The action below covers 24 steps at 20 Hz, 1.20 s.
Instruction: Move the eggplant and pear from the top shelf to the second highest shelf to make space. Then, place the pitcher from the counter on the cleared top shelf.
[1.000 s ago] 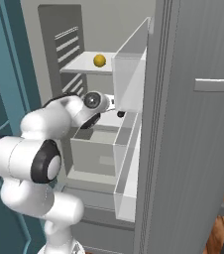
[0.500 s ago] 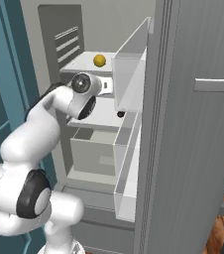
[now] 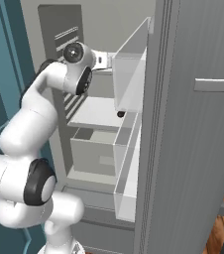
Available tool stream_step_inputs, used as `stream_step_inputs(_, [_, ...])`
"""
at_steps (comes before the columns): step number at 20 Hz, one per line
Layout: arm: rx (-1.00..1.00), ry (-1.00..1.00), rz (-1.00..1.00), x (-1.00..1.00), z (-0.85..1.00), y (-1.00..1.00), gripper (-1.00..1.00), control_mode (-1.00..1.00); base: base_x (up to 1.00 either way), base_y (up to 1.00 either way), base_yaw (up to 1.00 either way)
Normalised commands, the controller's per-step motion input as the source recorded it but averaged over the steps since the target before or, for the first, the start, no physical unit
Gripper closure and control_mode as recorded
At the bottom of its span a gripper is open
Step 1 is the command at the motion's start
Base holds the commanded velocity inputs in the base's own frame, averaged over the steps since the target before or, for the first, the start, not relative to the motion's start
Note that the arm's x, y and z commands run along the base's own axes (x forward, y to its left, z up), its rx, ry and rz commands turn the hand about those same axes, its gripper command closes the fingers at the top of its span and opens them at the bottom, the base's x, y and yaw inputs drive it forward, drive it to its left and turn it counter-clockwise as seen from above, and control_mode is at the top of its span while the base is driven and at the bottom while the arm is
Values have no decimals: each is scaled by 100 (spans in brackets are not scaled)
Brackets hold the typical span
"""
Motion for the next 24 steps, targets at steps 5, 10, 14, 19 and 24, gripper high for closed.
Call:
stream_step_inputs(5, [13, 6, 0, 40, 19, 13, -100, -100, 0, 0, 0])
stream_step_inputs(10, [13, 10, 0, 45, 0, 15, -100, -100, 0, 0, 0])
stream_step_inputs(14, [10, 12, 0, 50, -15, 9, -100, -100, 0, 0, 0])
stream_step_inputs(19, [0, 10, 0, 48, -23, 5, -100, -100, 0, 0, 0])
stream_step_inputs(24, [0, 6, 0, 49, -16, 1, -100, -100, 0, 0, 0])
